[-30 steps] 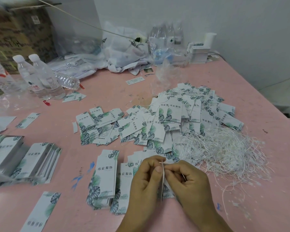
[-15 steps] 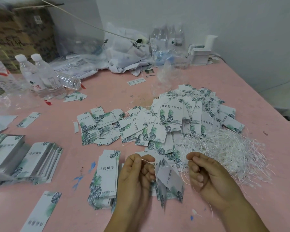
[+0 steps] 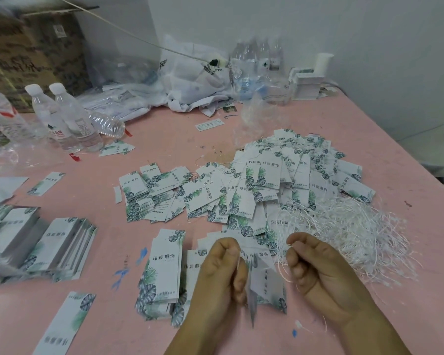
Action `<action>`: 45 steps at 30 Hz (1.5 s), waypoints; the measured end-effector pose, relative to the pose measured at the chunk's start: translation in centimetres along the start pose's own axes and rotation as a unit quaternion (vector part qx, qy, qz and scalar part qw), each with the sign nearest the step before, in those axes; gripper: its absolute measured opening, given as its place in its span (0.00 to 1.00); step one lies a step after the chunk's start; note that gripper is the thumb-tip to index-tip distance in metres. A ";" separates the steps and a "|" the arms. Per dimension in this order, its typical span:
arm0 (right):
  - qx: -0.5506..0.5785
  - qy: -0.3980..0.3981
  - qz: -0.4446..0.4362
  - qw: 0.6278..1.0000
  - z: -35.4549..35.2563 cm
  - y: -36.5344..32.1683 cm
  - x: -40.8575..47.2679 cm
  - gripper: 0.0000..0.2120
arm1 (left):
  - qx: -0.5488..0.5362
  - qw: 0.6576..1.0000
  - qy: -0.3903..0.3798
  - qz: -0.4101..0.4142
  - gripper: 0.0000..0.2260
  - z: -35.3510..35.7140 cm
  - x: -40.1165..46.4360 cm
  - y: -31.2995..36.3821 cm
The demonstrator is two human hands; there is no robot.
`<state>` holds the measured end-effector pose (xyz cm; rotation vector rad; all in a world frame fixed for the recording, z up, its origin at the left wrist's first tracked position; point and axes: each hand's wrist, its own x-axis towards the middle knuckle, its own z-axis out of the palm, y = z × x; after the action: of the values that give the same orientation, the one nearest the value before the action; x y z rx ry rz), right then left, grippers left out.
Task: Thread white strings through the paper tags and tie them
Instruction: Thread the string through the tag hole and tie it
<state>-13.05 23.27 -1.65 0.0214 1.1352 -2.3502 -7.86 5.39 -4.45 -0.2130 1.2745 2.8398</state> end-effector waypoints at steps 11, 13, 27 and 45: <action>-0.117 0.003 -0.058 0.991 1.7 2.0 -0.4 0.08 | 0.046 0.998 -0.041 0.021 0.12 0.5 -0.5 -0.4; -0.130 0.008 -0.075 0.989 1.7 2.0 -0.5 0.05 | 0.045 0.998 -0.042 0.030 0.16 0.3 -0.4 -0.3; -0.246 0.048 -0.157 0.955 1.5 2.6 -0.5 0.13 | 0.157 0.981 -0.019 0.112 0.05 0.0 -0.4 -0.5; -0.347 0.059 -0.229 0.908 3.1 3.1 -1.1 0.10 | 0.312 0.936 0.062 0.152 0.05 0.1 -0.5 -0.5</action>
<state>-9.98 19.89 -1.65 -0.3989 2.1728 -2.1833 -7.32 5.82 -4.65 -0.1869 2.3289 2.4797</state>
